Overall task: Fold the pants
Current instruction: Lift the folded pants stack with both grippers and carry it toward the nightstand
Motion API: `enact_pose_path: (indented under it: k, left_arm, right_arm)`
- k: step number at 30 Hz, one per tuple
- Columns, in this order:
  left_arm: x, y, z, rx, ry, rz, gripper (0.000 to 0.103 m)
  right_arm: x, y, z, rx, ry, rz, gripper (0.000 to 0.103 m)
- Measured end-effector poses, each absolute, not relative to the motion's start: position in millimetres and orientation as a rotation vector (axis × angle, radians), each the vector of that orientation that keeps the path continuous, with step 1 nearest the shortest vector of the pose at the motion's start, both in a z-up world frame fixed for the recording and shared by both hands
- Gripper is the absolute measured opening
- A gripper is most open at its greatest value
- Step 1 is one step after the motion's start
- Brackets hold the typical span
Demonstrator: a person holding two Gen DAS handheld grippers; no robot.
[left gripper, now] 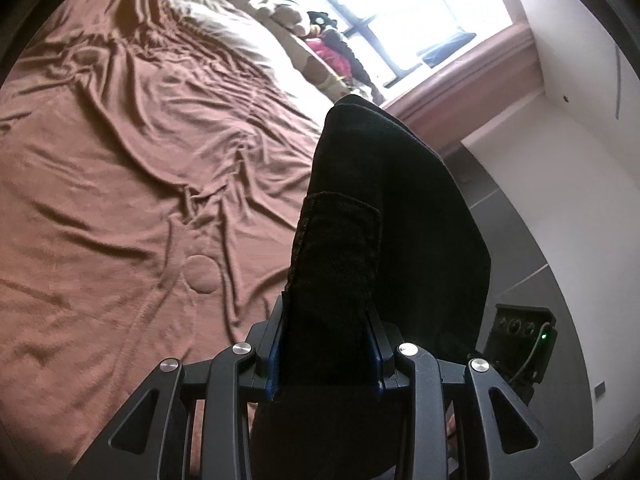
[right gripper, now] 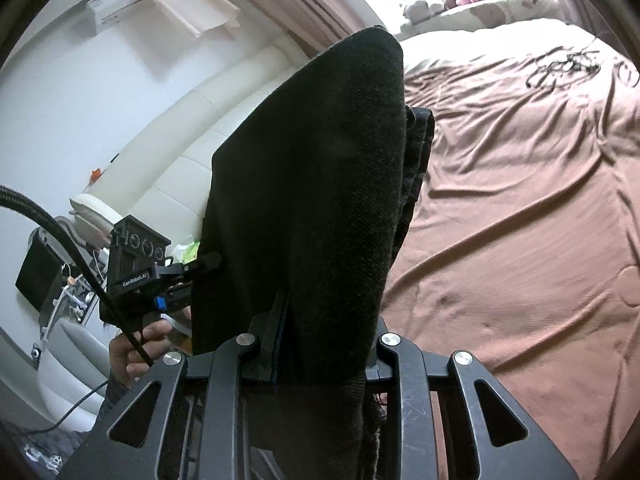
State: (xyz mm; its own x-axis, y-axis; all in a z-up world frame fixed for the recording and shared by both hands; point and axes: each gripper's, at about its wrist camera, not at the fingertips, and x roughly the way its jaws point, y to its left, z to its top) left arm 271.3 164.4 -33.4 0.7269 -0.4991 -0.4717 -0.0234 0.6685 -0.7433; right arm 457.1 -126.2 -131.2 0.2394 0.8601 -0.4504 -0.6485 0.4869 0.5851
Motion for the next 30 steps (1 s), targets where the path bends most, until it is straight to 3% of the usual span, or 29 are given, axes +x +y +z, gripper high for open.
enact_pose_path:
  k: [30]
  left_arm:
    - [227, 18, 60, -0.669, 0.626, -0.552, 0.035]
  right_arm:
    - [324, -244, -81, 0.279, 0.623, 0.802, 0.023]
